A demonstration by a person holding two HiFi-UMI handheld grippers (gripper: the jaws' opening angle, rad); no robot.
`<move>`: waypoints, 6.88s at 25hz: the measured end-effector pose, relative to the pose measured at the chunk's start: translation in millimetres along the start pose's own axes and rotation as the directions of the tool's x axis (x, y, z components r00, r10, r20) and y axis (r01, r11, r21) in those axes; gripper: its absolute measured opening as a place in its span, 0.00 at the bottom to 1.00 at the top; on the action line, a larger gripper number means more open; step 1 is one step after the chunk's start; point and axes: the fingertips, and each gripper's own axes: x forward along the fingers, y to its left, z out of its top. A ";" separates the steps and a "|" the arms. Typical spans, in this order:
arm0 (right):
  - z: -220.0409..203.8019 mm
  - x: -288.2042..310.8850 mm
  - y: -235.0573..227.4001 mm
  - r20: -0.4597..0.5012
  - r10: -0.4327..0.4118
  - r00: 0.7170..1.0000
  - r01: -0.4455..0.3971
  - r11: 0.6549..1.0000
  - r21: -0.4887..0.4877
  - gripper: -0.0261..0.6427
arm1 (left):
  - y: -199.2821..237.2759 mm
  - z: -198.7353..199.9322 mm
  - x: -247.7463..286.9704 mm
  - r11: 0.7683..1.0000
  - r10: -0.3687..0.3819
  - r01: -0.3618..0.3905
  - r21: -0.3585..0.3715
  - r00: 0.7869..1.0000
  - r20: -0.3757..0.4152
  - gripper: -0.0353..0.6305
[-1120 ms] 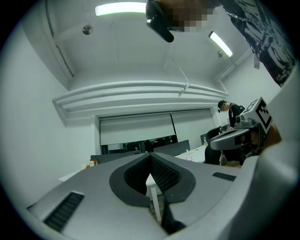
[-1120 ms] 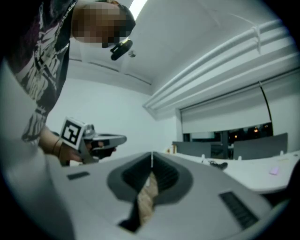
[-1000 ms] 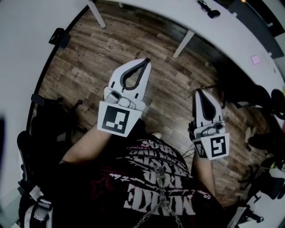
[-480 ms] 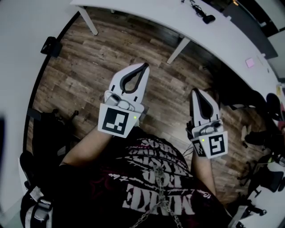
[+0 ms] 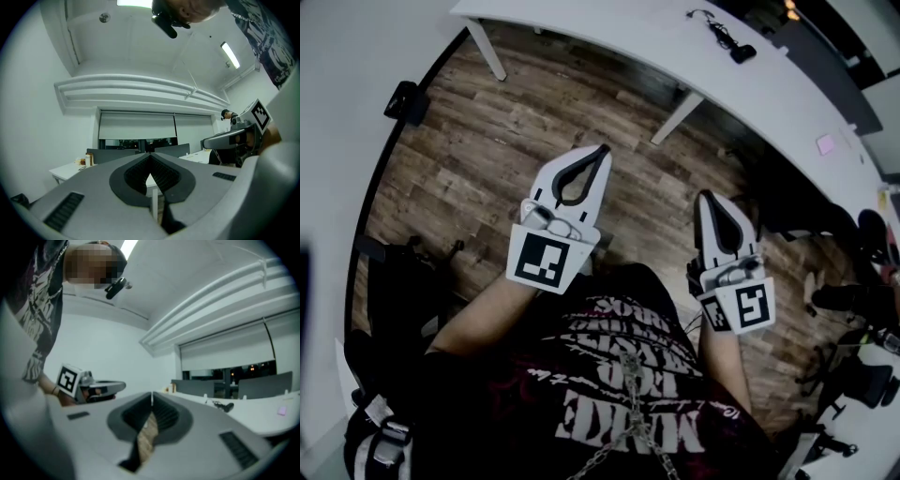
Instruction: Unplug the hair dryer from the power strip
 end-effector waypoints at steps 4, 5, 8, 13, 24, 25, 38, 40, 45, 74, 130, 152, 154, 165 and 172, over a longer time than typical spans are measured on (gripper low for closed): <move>2.4 5.2 -9.0 0.007 -0.002 1.000 0.002 1.000 -0.005 0.09 | 2.5 -1.8 5.1 1.000 0.008 -0.008 0.008 1.000 -0.003 0.09; 1.7 6.0 -11.9 0.008 -0.002 1.000 0.002 1.000 -0.006 0.09 | 3.3 -3.5 7.1 1.000 0.015 -0.015 0.004 1.000 -0.010 0.09; -4.9 10.6 -24.1 0.006 -0.001 1.000 0.001 1.000 0.011 0.09 | 6.8 -10.2 15.9 1.000 0.028 -0.028 0.000 0.999 -0.028 0.09; -18.7 14.1 -41.7 -0.014 -0.005 1.000 0.006 0.999 0.047 0.09 | 12.9 -19.2 28.2 0.999 0.046 -0.047 -0.010 0.998 -0.051 0.09; -28.9 -1.5 -77.5 -0.021 -0.041 0.999 0.042 0.998 0.048 0.09 | -3.5 -31.2 59.3 0.998 0.033 -0.037 -0.046 0.997 -0.068 0.09; -28.1 -2.9 -81.2 -0.018 -0.044 0.999 0.044 0.998 0.048 0.09 | -5.4 -30.4 61.7 0.998 0.031 -0.035 -0.052 0.997 -0.067 0.09; -6.6 12.6 -135.5 0.039 -0.033 0.999 0.032 0.999 0.040 0.09 | -4.0 -9.8 113.3 0.998 0.058 -0.059 -0.034 0.997 -0.046 0.09; -5.4 16.9 -143.8 0.045 -0.022 0.999 0.020 0.999 0.043 0.09 | -3.6 -10.2 123.8 0.998 0.057 -0.059 -0.029 0.997 -0.050 0.09; 2.7 24.9 -167.2 0.062 0.008 0.998 -0.010 0.999 0.039 0.09 | -4.5 -0.2 151.3 0.998 0.068 -0.069 -0.009 0.997 -0.027 0.09; 2.9 85.6 -191.5 0.050 0.052 0.997 -0.055 0.997 0.049 0.09 | 29.3 15.0 186.4 0.993 0.114 -0.114 -0.007 0.993 -0.002 0.09; 33.7 221.4 -206.8 0.003 -0.065 0.998 0.065 0.998 0.006 0.09 | 154.4 -11.7 256.2 0.995 0.022 -0.019 -0.098 0.999 0.030 0.09; -15.1 242.0 -239.3 -0.065 -0.042 0.997 0.049 0.992 0.118 0.09 | 134.9 -60.9 293.8 0.991 -0.029 0.019 -0.129 0.997 -0.077 0.09; -22.2 247.6 -242.7 -0.080 -0.039 0.996 0.049 0.990 0.133 0.09 | 137.5 -70.1 299.7 0.990 -0.027 0.012 -0.144 0.994 -0.102 0.09; -33.6 276.9 -289.7 -0.091 -0.052 0.995 0.068 0.980 0.186 0.09 | 141.8 -82.6 361.9 0.992 -0.064 0.048 -0.117 0.989 -0.134 0.09; -11.2 287.3 -338.9 -0.028 -0.080 0.996 0.084 0.980 0.183 0.09 | 137.1 -59.1 421.8 0.993 -0.100 0.093 -0.077 0.990 -0.097 0.09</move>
